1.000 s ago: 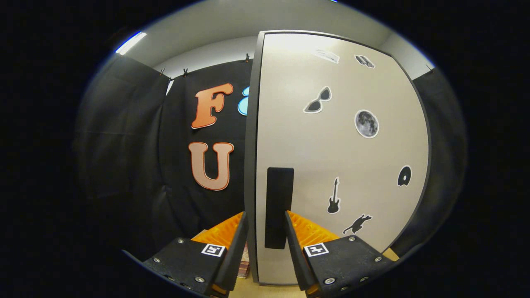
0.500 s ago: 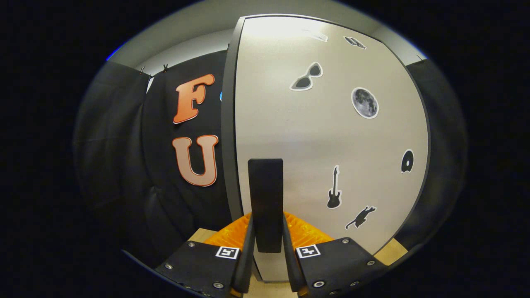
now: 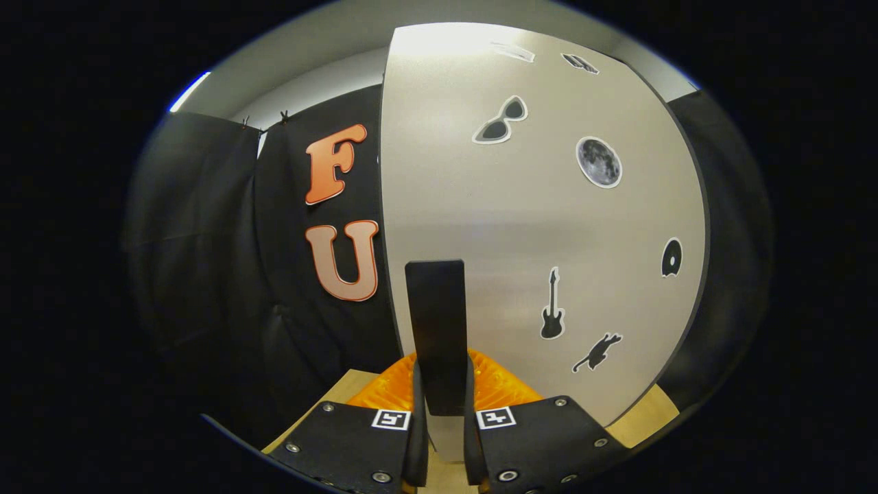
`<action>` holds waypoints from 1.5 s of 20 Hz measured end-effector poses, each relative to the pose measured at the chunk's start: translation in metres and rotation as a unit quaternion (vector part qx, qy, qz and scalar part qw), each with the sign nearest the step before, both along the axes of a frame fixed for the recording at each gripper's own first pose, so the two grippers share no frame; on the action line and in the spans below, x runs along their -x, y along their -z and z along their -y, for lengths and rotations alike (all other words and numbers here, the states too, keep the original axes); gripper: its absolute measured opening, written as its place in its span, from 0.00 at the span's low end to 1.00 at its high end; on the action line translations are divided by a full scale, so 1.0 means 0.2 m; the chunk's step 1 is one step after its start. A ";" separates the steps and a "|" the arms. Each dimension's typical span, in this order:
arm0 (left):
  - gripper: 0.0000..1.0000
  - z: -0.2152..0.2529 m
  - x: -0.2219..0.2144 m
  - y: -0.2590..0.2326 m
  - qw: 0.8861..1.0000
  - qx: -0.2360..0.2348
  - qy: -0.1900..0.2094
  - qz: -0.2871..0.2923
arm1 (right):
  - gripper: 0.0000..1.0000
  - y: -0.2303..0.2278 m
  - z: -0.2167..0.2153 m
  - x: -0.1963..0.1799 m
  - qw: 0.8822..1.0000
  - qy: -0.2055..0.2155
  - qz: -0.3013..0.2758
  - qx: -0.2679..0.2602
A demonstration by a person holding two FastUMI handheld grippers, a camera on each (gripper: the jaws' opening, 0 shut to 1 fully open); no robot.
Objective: Open the cabinet door with the right hand, grasp the bottle in the cabinet with the left hand and place it on the coaster, then close the cabinet door with the right hand.
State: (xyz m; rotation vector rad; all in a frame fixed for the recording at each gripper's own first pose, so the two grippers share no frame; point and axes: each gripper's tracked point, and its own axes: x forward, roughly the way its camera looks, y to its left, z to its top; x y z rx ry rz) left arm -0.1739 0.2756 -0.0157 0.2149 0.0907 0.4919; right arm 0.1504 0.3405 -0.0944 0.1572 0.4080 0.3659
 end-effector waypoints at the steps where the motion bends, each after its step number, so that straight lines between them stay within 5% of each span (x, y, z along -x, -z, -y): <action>1: 0.91 0.04 0.00 0.01 1.000 0.002 0.007 -0.001 | 0.20 0.00 0.00 0.03 1.000 -0.010 0.000 -0.007; 3: 0.99 0.14 -0.04 0.03 1.000 0.008 0.023 -0.005 | 0.20 -0.03 0.04 0.16 1.000 -0.025 0.000 -0.018; 5: 0.91 0.24 -0.11 0.04 0.999 0.010 0.041 -0.007 | 0.20 -0.08 0.14 0.31 0.999 -0.041 0.004 -0.020; 6: 0.99 0.29 -0.14 0.05 0.999 0.010 0.050 -0.007 | 0.20 -0.09 0.19 0.35 0.999 -0.047 0.004 -0.024; 7: 0.91 0.35 -0.18 0.05 0.998 0.010 0.061 -0.007 | 0.20 -0.11 0.24 0.40 0.998 -0.054 0.004 -0.027; 17: 0.95 0.86 -0.52 0.10 0.988 0.038 0.148 -0.004 | 0.20 -0.18 0.58 0.73 0.992 -0.116 0.002 -0.053; 22: 0.99 1.16 -0.69 0.15 0.977 0.056 0.204 -0.005 | 0.20 -0.17 0.61 0.70 0.991 -0.124 0.007 -0.053; 25: 0.91 1.30 -0.79 0.18 0.972 0.066 0.225 -0.008 | 0.20 -0.17 0.66 0.72 0.991 -0.121 0.004 -0.053; 30: 0.92 1.52 -0.93 0.28 0.962 0.093 0.257 -0.024 | 0.20 -0.17 0.73 0.72 0.994 -0.093 0.014 -0.048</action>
